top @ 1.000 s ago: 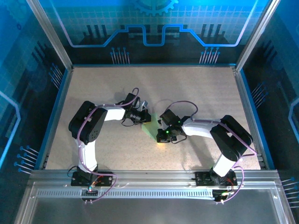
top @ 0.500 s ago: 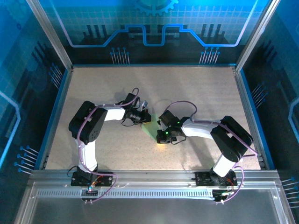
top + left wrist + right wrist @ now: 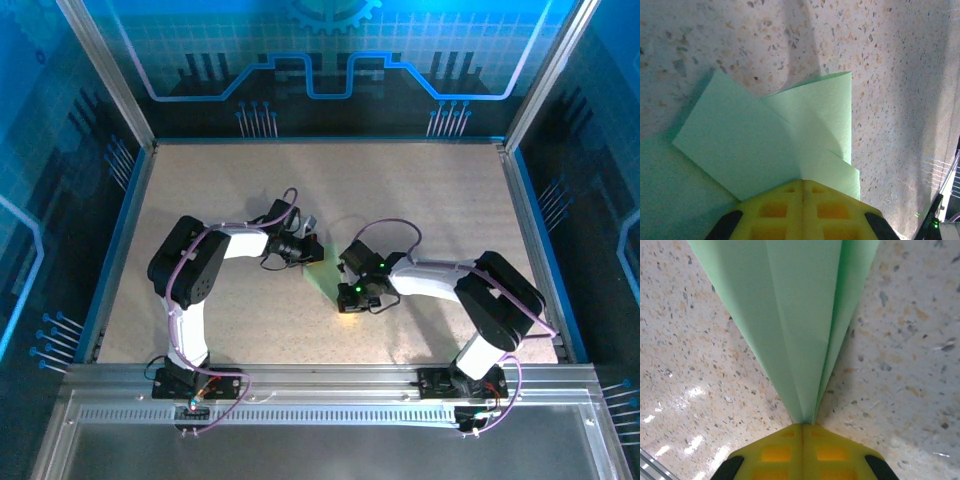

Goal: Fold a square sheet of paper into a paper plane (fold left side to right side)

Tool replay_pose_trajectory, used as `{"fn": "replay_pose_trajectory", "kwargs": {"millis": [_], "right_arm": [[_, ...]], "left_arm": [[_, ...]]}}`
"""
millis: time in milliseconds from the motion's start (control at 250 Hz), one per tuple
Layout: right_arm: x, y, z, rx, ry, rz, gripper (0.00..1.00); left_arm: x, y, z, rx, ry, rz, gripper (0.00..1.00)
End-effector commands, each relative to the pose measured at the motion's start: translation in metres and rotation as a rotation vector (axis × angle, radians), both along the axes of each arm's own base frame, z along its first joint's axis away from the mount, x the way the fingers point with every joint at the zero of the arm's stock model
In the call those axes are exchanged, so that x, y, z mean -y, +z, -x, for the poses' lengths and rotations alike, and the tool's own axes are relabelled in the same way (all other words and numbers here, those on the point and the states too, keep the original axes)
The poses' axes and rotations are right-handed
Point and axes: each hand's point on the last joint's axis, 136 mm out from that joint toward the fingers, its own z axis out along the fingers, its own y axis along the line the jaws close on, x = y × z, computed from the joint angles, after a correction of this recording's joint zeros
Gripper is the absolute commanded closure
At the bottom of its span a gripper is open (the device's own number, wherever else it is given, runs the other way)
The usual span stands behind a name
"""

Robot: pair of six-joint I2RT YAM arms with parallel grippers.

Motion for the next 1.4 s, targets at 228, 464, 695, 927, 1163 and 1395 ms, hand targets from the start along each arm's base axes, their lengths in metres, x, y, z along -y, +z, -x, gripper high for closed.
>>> {"fn": "replay_pose_trajectory", "kwargs": {"millis": [228, 464, 695, 927, 1163, 1395], "right_arm": [[0.010, 0.021, 0.020, -0.012, 0.024, -0.033, 0.92], [0.010, 0.054, -0.011, 0.093, -0.027, -0.231, 0.68], [-0.001, 0.060, -0.049, 0.184, -0.018, -0.312, 0.59], [-0.010, 0.046, -0.078, 0.184, -0.007, -0.290, 0.58], [-0.012, 0.038, -0.087, 0.169, 0.006, -0.312, 0.58], [-0.026, 0.042, -0.093, 0.174, 0.025, -0.403, 0.73]], "left_arm": [[-0.007, -0.008, 0.006, -0.045, 0.008, -0.045, 0.99], [0.008, 0.081, -0.012, 0.082, 0.008, 0.080, 0.76], [-0.033, 0.122, -0.010, 0.176, 0.097, 0.060, 0.62], [-0.080, 0.110, 0.011, 0.161, 0.210, 0.038, 0.55], [-0.087, 0.100, 0.023, 0.142, 0.244, 0.054, 0.53], [-0.084, 0.107, 0.019, 0.148, 0.264, 0.136, 0.50]]}}
